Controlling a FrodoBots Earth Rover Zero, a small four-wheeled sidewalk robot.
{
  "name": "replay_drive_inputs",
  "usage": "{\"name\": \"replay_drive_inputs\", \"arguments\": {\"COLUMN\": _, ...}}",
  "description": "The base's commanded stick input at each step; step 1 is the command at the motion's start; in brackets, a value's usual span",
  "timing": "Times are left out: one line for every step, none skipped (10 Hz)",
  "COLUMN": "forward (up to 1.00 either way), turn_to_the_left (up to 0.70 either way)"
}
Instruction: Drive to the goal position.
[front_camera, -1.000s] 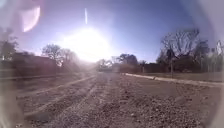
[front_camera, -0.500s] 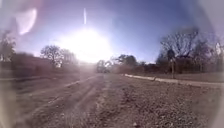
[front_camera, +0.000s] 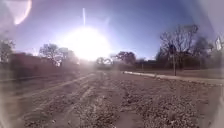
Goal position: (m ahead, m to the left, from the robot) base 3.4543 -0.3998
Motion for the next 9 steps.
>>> {"name": "replay_drive_inputs", "arguments": {"forward": 0.5, "turn_to_the_left": 0.0}}
{"name": "replay_drive_inputs", "arguments": {"forward": 0.5, "turn_to_the_left": 0.0}}
{"name": "replay_drive_inputs", "arguments": {"forward": 0.5, "turn_to_the_left": 0.0}}
{"name": "replay_drive_inputs", "arguments": {"forward": 0.5, "turn_to_the_left": 0.0}}
{"name": "replay_drive_inputs", "arguments": {"forward": 0.5, "turn_to_the_left": 0.0}}
{"name": "replay_drive_inputs", "arguments": {"forward": 0.5, "turn_to_the_left": 0.0}}
{"name": "replay_drive_inputs", "arguments": {"forward": 0.5, "turn_to_the_left": 0.0}}
{"name": "replay_drive_inputs", "arguments": {"forward": 0.5, "turn_to_the_left": 0.0}}
{"name": "replay_drive_inputs", "arguments": {"forward": 0.5, "turn_to_the_left": 0.0}}
